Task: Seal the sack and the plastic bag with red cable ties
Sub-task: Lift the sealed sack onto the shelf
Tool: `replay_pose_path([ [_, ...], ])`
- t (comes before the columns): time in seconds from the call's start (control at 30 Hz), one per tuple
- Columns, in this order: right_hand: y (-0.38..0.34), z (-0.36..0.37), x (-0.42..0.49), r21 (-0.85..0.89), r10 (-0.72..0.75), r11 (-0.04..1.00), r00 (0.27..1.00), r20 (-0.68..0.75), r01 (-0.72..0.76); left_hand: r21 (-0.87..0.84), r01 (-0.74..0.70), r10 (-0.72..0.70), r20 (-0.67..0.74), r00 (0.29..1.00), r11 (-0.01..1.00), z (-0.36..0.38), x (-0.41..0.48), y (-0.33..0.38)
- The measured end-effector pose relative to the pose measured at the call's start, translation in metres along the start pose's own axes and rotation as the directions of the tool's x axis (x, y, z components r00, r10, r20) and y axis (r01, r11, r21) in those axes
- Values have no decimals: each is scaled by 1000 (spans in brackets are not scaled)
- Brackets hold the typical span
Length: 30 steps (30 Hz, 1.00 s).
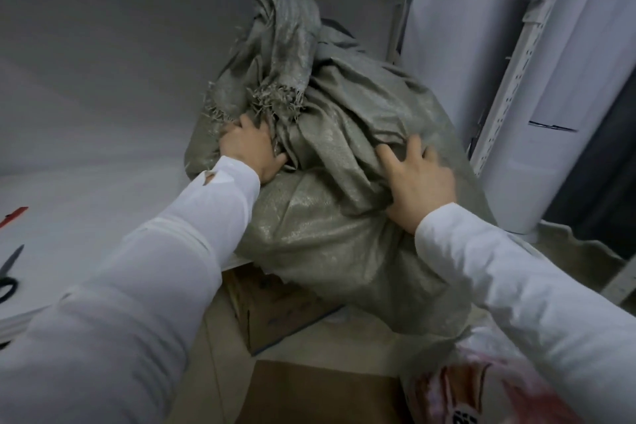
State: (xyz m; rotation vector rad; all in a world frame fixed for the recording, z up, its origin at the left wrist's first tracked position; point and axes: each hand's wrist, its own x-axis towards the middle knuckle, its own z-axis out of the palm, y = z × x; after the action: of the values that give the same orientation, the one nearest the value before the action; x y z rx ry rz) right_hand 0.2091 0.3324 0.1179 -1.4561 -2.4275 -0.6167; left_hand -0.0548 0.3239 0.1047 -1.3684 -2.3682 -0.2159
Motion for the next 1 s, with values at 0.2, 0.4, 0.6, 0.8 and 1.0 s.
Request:
replay_pose_path([
  [0.2,9,1,33,-20,-64,998,998,-23,64,17,1,-1,1,1000,1000,1,4,5],
  [0.4,4,12,89,34,-1,999,998,-61,3,-109,-68,74,49,996,992,-1,-4,24],
  [0.6,-3,24,149,63,-26,998,999,-43,29,-331,-164,245,218,945,929,-16,3,19],
  [0.8,15,34,183,95,-57,994,998,-30,60,-357,-221,344,332,878,908,-14,11,41],
  [1.0,8,35,176,162,-42,986,999,-20,45,-114,-219,234,145,961,969,36,29,77],
])
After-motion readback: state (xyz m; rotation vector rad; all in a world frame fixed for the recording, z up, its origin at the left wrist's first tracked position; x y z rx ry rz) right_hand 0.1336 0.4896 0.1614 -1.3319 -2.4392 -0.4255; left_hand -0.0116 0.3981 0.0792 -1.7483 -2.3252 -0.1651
